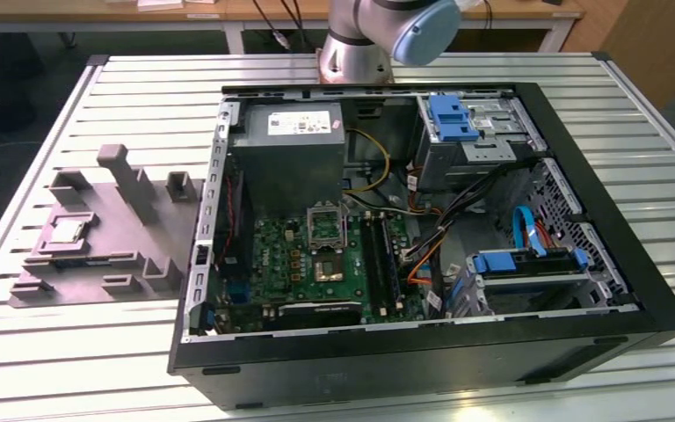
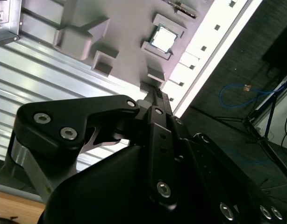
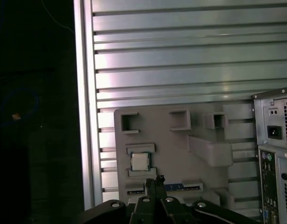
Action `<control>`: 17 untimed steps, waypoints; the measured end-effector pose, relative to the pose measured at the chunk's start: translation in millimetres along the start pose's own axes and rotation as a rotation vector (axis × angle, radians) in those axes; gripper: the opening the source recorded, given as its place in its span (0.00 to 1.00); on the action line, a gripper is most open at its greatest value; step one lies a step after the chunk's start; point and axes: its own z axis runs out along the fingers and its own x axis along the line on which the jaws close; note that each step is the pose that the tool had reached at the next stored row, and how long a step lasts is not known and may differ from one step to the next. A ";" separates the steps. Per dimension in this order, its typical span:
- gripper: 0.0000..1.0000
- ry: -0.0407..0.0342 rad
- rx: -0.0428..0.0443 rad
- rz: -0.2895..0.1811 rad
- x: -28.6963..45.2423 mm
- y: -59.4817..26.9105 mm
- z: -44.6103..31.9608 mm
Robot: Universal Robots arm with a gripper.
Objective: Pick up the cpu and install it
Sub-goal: 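Reach for the cpu, then pick up the cpu and move it towards the insertion slot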
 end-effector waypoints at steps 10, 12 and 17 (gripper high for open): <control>0.11 0.0000 0.0000 0.000 23.8 -1.4 -0.2; 0.11 -0.0001 0.0000 0.000 23.8 -1.4 -0.2; 0.11 0.0000 0.0000 0.000 25.6 -1.5 -0.2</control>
